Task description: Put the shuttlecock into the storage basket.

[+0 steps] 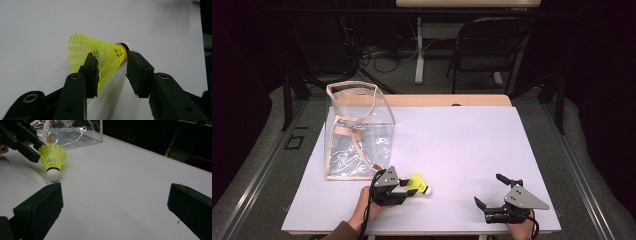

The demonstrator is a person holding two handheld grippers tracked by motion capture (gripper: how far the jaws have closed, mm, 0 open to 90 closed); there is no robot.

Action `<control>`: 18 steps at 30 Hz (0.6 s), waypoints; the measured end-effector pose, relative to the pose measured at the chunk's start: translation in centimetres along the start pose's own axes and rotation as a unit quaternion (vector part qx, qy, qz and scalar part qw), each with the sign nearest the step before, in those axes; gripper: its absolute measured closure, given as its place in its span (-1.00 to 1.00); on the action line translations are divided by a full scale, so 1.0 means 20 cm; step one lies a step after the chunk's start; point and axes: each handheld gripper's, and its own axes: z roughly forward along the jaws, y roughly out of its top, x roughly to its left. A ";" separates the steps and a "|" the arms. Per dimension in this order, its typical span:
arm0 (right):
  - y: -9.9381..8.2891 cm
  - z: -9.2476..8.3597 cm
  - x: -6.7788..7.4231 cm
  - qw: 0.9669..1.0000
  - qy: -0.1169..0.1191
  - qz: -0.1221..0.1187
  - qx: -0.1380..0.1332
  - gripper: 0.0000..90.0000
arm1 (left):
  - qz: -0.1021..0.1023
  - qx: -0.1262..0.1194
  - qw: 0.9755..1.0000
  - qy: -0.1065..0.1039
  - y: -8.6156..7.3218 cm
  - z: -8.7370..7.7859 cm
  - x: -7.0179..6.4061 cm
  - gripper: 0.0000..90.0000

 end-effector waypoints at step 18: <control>0.00 0.00 0.00 1.000 0.000 0.000 0.003 -1.00 | 0.027 -0.004 0.998 -0.050 -0.01 0.00 -0.02 0.93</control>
